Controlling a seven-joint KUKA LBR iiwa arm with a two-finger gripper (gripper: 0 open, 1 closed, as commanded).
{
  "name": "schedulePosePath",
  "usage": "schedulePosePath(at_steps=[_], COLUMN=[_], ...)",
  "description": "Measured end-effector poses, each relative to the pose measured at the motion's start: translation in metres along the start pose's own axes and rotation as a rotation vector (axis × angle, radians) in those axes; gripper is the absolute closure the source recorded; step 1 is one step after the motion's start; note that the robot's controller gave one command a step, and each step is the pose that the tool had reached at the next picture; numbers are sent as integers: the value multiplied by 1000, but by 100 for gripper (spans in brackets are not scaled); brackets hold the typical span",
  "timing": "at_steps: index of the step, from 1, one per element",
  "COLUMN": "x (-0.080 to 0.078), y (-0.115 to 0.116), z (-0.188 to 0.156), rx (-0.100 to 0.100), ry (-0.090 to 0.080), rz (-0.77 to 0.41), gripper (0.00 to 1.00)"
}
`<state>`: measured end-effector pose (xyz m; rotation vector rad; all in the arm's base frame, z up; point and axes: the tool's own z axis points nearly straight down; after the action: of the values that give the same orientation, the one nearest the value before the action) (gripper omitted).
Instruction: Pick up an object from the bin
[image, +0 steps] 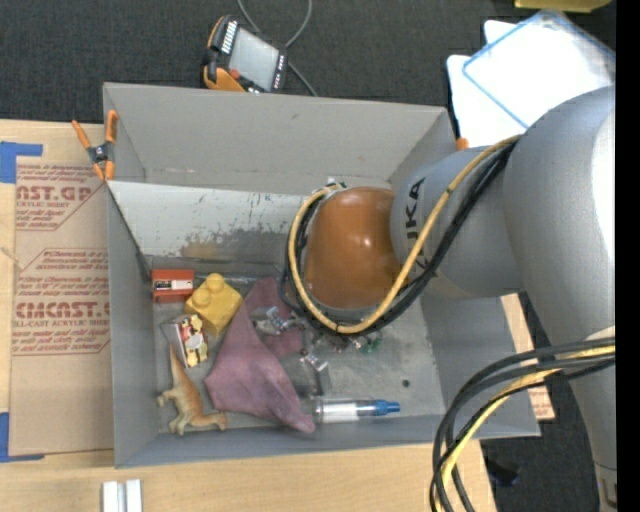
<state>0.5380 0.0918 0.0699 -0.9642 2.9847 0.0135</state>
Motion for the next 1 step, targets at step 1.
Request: schedulePosePath(at_steps=[1], x=[14], y=[18], z=[0], rx=[2], ry=[-4], rz=[-273], gripper=[0])
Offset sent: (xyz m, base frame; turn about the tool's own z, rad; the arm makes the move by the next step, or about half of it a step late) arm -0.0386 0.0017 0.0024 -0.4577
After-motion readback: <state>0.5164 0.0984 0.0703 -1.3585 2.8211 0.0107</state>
